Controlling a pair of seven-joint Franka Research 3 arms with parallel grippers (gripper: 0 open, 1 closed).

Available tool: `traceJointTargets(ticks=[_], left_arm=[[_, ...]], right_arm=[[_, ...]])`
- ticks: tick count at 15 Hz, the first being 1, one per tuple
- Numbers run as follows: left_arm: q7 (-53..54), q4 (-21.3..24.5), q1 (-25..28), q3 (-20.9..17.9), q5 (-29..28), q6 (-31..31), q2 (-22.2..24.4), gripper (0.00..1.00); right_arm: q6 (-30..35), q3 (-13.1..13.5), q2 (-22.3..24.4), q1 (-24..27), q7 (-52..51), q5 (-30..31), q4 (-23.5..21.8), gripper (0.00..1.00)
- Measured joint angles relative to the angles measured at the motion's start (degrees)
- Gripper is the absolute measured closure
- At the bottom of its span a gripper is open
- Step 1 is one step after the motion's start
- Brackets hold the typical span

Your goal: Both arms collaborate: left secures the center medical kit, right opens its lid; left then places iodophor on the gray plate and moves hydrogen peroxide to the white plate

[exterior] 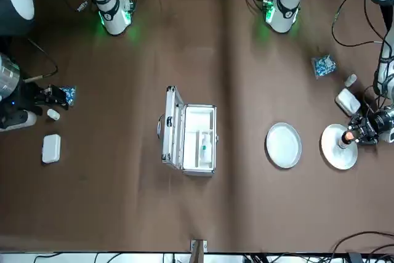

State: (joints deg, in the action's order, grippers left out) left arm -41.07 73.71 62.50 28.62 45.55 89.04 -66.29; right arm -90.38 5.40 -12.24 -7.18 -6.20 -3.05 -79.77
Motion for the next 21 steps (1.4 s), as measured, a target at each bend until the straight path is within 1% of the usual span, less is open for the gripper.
traceJointTargets(ticks=[4,5,6,7,8,12,13,16,19,21], left_arm=[[0.0,0.0,0.0,0.0,0.0,0.1,-0.1,0.67],[0.0,0.0,0.0,0.0,0.0,0.1,-0.1,0.63],[0.0,-0.1,0.0,0.0,0.0,0.1,-0.2,0.63],[0.0,-0.1,0.0,0.0,0.1,0.1,-0.2,0.57],[0.0,-0.3,-0.2,0.0,0.1,0.0,-0.2,0.39],[-0.1,-2.0,-0.4,0.3,-0.1,-0.1,0.7,0.03],[-0.1,-2.3,-0.5,0.5,-1.0,-0.2,1.4,0.00],[-0.1,-2.9,-1.7,1.3,-4.5,-0.4,5.1,0.00],[-0.3,-3.2,-5.2,1.4,-9.0,-0.5,10.7,0.00],[-0.6,-3.2,-7.6,1.4,-13.2,-0.5,14.0,0.00]], right_arm=[[0.0,0.0,0.0,-0.1,0.0,0.0,0.0,0.01],[0.0,0.0,0.0,-0.1,0.0,0.0,0.0,0.01],[0.0,0.0,0.0,-0.1,0.0,0.0,0.0,0.01],[0.1,0.0,0.0,-0.1,0.0,0.0,0.0,0.01],[0.1,0.0,0.0,-0.1,0.0,0.0,0.0,0.01],[0.0,0.1,0.0,0.1,-0.1,0.0,0.0,0.01],[0.0,0.1,0.0,0.0,-0.1,0.0,0.0,0.01],[0.0,0.1,0.0,-0.1,-0.1,0.0,0.0,0.01],[0.0,0.1,0.0,0.0,-0.1,0.0,0.0,0.01],[0.0,0.1,0.0,0.0,-0.1,0.0,0.0,0.01]])
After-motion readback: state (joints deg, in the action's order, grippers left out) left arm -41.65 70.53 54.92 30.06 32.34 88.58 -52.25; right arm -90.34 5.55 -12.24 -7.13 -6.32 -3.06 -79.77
